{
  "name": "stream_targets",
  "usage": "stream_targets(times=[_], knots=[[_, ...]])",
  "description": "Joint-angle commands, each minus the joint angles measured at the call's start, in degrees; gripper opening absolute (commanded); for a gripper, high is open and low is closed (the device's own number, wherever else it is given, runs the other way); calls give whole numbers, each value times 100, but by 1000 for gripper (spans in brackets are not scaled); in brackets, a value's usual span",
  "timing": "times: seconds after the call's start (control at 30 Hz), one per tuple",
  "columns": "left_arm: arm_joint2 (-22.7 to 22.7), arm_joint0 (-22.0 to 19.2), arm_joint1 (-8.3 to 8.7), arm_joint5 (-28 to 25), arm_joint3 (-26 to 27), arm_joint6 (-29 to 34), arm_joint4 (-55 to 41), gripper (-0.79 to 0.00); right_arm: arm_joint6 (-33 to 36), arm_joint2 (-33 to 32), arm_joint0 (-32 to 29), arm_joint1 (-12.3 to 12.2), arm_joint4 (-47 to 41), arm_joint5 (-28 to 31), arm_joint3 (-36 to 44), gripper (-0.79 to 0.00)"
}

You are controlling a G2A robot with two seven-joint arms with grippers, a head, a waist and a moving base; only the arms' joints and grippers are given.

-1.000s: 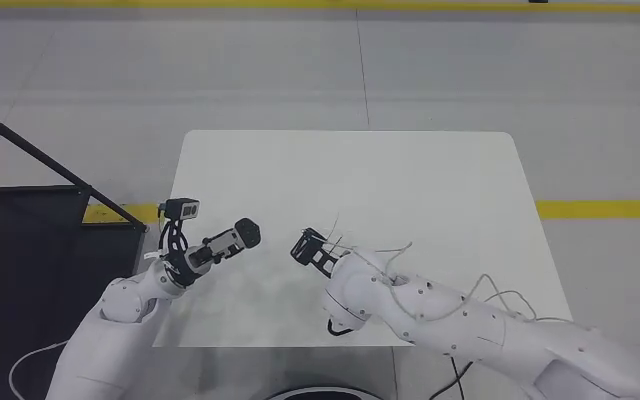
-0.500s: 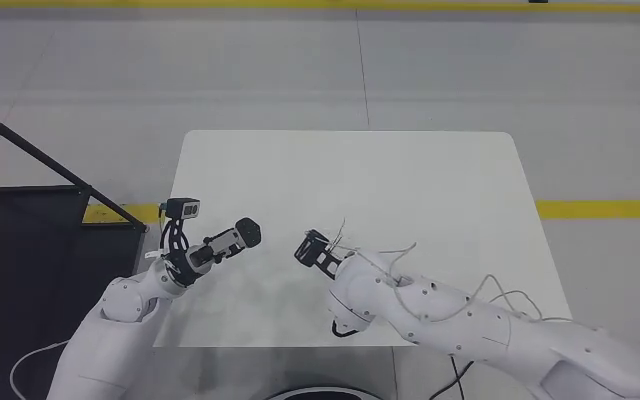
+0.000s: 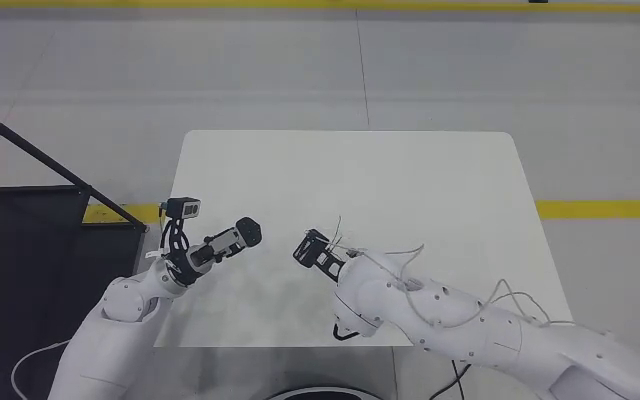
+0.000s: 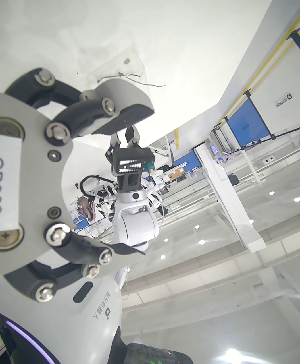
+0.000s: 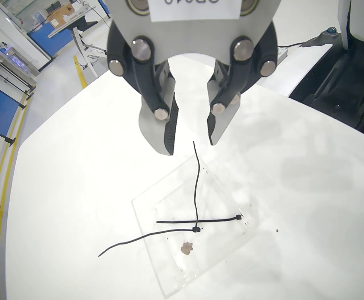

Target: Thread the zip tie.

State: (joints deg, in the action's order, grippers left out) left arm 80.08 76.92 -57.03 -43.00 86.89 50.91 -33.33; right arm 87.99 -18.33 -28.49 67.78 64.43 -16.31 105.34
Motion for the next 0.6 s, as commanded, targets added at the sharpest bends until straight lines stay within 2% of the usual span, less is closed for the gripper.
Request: stream_targets(times=[0.0,0.03,0.07,0.17,0.33,0.5,0.57], knots=[[5,2,-4,2,0,2,-8,0,-91,-371,-248,-88,115,-90,284,-369],[7,3,-5,2,0,5,-8,0,-225,-587,-413,-137,159,-224,435,-234],[12,2,-7,-5,0,4,-3,0,-364,-807,-601,-192,207,-363,619,-157],[10,8,-13,-4,12,-2,8,0,-696,-1481,-1240,-386,425,-695,1138,0],[15,15,-15,-4,16,-9,79,0,-1121,-2506,-2287,-673,783,-933,2104,0],[15,15,-15,-4,16,-9,79,0,-1888,-3400,-3383,-887,1176,-886,2899,0],[15,15,-15,-4,16,-9,79,0,-2335,-3713,-3753,-930,1224,-928,2931,0]])
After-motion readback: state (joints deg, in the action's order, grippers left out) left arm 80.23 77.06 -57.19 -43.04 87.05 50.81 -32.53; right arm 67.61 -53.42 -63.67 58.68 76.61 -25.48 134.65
